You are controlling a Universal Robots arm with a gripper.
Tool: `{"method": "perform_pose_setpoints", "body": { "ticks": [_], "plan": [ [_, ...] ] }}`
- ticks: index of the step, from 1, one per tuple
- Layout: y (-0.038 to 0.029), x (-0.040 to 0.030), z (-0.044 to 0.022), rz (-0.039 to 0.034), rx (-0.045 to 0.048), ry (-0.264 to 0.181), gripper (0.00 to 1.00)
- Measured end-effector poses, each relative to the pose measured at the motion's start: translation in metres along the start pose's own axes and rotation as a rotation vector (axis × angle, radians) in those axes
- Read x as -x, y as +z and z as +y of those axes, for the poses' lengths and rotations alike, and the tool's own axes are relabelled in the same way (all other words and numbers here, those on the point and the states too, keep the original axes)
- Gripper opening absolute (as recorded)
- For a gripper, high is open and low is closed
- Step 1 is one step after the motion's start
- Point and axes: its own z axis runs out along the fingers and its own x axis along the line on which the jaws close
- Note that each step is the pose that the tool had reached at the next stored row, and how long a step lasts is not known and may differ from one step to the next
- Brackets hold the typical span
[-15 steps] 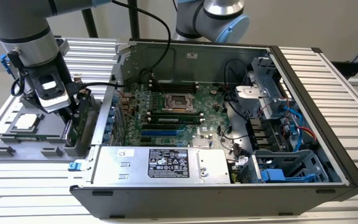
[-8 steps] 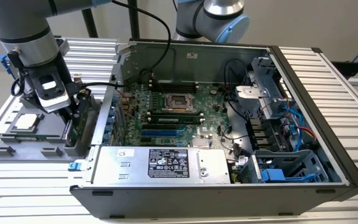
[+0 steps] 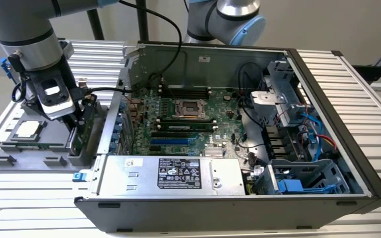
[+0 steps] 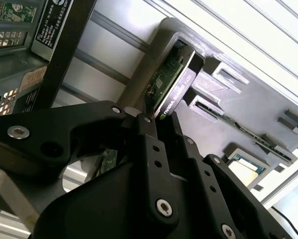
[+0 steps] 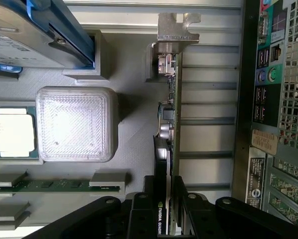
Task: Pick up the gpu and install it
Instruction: 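Pick up the gpu and move the gpu toward the slot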
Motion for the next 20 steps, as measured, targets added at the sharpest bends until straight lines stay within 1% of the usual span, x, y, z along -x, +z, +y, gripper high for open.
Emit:
{"method": "perform_pose_setpoints", "body": {
  "ticks": [20],
  "plan": [
    [-0.0139,0.0007,-0.0008,0.0005,-0.0005,0.0,0.0]
  ]
}}
